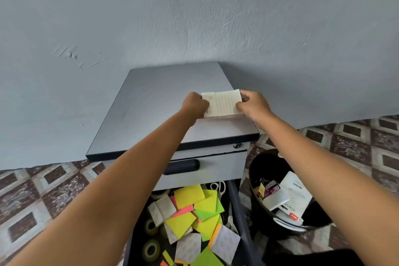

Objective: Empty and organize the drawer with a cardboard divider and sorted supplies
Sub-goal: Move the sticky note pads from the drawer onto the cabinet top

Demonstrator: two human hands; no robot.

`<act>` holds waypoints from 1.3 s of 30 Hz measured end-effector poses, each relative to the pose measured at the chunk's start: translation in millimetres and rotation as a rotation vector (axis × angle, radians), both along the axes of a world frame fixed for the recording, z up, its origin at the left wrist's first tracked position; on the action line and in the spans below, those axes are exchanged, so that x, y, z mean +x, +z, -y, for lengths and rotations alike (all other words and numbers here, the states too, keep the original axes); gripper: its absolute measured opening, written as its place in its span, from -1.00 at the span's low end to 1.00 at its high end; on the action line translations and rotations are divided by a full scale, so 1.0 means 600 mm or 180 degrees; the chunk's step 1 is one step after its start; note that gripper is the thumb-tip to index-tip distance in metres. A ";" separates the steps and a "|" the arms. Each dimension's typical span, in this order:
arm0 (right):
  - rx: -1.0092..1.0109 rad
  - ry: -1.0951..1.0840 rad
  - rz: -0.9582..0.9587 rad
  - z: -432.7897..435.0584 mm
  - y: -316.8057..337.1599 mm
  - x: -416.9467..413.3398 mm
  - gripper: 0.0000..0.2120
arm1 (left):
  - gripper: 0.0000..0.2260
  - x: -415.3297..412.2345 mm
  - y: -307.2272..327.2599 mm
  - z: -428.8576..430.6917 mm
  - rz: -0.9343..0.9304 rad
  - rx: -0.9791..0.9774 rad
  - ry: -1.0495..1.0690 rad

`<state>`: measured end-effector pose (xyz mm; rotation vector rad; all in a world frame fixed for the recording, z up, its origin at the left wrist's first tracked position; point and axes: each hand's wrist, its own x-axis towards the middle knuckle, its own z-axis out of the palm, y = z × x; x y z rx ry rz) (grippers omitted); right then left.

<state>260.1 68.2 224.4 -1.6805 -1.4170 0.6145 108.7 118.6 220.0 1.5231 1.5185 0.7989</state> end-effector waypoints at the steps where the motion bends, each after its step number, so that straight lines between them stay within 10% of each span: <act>1: -0.0035 0.0005 0.0076 -0.012 -0.003 0.002 -0.58 | -0.79 0.003 -0.005 -0.015 -0.0127 0.0008 0.0060; 17: -0.0109 -0.0171 0.1158 -0.077 -0.037 0.013 -0.80 | -0.72 0.004 -0.027 -0.066 -0.1095 0.0278 0.0029; 25: -0.0080 0.0198 0.1110 -0.028 -0.039 0.025 -0.61 | -0.44 -0.031 -0.039 -0.013 -0.1500 0.0727 -0.0622; 39: 0.0236 -0.0101 0.1201 -0.042 -0.064 0.022 -0.69 | -0.67 -0.026 -0.054 0.005 -0.1787 0.1162 -0.0356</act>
